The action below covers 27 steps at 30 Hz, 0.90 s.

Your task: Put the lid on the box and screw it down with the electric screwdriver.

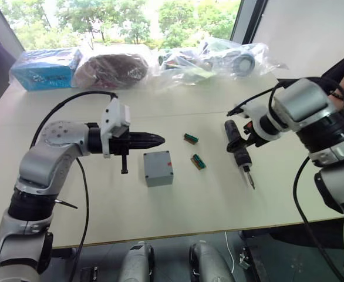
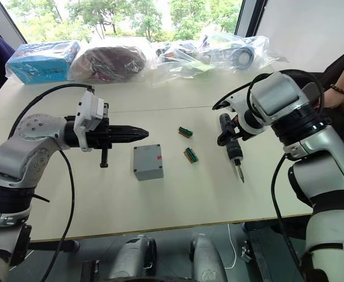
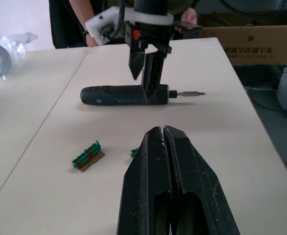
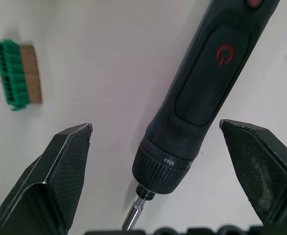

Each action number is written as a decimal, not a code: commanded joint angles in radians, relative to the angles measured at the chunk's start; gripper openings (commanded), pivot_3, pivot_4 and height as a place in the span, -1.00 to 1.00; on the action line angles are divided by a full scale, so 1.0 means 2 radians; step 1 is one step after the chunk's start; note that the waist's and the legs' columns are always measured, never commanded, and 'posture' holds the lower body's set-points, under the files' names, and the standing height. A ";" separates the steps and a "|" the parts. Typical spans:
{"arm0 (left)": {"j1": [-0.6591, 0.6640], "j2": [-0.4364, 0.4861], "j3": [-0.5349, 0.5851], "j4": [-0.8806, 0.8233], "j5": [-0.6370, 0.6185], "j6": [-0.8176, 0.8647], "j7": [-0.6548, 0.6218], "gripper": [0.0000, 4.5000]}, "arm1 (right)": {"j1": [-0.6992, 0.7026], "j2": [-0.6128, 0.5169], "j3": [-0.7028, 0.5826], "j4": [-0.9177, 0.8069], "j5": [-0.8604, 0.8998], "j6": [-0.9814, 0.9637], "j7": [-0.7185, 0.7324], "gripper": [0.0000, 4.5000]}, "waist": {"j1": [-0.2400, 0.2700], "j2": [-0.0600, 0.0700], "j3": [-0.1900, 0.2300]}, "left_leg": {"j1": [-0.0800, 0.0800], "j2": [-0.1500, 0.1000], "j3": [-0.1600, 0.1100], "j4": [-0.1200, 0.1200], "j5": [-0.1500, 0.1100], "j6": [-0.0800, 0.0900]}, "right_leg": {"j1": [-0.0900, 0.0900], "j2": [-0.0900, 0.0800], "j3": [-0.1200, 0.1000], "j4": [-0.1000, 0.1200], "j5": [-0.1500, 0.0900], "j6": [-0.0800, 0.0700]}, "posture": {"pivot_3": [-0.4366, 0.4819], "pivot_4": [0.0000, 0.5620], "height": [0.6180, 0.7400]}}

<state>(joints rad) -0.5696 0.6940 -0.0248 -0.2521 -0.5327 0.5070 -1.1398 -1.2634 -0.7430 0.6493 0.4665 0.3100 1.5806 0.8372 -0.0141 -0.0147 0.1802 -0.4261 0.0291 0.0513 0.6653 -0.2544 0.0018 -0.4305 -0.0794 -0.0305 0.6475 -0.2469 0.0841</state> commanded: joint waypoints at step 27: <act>0.028 0.025 0.014 -0.038 0.001 -0.006 0.026 -1.00 | -0.053 0.098 -0.032 0.253 -0.152 -0.177 0.041 -0.14 | -0.004 -0.001 -0.001 | 0.001 0.000 0.000 0.000 0.000 0.000 | 0.001 0.001 0.000 0.000 0.000 0.000 | -0.05 -0.47 1.00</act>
<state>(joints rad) -0.5127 0.7280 -0.0228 -0.3107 -0.5324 0.5143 -1.0791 -1.3403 -0.5393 0.6208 1.0167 0.0308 1.2984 0.9411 -0.0215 -0.0167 0.1789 -0.4246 0.0297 0.0516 0.6659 -0.2543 0.0016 -0.4289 -0.0783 -0.0304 0.6475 -0.2467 0.0840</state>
